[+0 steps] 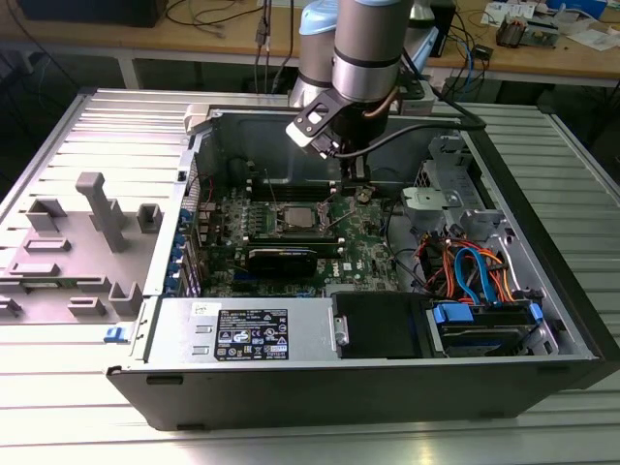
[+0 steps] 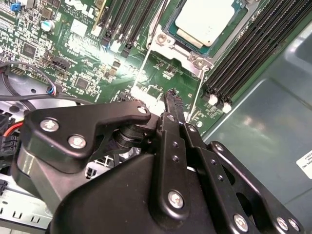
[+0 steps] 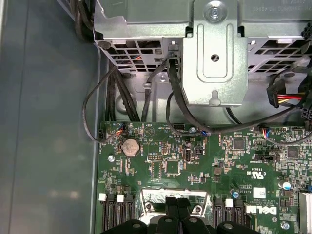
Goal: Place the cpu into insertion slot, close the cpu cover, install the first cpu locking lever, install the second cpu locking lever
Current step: 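Close the cpu cover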
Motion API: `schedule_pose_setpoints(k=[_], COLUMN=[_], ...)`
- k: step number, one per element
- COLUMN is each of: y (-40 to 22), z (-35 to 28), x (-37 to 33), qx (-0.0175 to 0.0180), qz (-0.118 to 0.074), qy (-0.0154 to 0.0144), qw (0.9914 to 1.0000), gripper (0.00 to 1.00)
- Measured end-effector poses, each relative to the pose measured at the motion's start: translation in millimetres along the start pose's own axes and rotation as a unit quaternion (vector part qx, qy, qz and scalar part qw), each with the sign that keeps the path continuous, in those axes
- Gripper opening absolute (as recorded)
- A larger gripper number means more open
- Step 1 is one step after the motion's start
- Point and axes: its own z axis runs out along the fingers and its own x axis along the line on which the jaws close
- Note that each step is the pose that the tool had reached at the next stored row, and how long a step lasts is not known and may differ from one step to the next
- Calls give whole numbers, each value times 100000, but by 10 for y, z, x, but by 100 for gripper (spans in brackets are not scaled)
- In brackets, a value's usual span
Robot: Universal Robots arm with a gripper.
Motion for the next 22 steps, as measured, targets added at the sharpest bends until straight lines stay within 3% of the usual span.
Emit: schedule_pose_setpoints(k=[22], y=[126], z=[5], x=[-4], qx=[1], qz=[-1], qy=[2], qw=[100000], gripper=[11])
